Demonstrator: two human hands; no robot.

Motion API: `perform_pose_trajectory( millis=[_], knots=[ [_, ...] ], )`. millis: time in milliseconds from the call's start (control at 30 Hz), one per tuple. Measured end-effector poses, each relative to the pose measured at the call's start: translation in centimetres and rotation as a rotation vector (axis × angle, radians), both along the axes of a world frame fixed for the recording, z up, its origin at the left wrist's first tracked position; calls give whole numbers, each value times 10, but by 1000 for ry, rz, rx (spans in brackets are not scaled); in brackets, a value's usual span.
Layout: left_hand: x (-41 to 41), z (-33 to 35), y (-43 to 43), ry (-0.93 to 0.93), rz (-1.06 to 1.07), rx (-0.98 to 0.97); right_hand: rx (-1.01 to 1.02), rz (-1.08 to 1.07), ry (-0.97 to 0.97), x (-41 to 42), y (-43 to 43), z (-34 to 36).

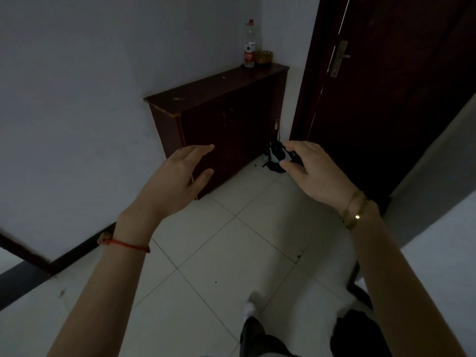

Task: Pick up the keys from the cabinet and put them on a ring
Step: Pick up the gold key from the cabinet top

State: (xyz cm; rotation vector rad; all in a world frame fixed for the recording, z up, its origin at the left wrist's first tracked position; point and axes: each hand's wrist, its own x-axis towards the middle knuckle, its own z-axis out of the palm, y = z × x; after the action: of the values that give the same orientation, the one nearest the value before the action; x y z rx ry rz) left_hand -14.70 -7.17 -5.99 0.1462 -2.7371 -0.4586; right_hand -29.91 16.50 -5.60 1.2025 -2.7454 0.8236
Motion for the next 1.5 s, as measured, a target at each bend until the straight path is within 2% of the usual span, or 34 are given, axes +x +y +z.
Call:
perform_pose_trajectory(
  millis=[333, 800, 1000, 1333, 1500],
  knots=[
    [-132, 11, -59, 21, 51, 5, 2, 39, 25, -144, -68, 14],
    [-242, -20, -133, -34, 151, 51, -8, 117, -70, -281, -166, -24],
    [-309, -36, -188, -51, 178, 48, 13, 110, -94, -348, -214, -40],
    [-437, -25, -295, -16, 180, 24, -42, 120, -43, -475, -323, -20],
    [-483, -30, -339, -50, 191, 16, -39, 129, -96, -521, -372, -30]
  ],
)
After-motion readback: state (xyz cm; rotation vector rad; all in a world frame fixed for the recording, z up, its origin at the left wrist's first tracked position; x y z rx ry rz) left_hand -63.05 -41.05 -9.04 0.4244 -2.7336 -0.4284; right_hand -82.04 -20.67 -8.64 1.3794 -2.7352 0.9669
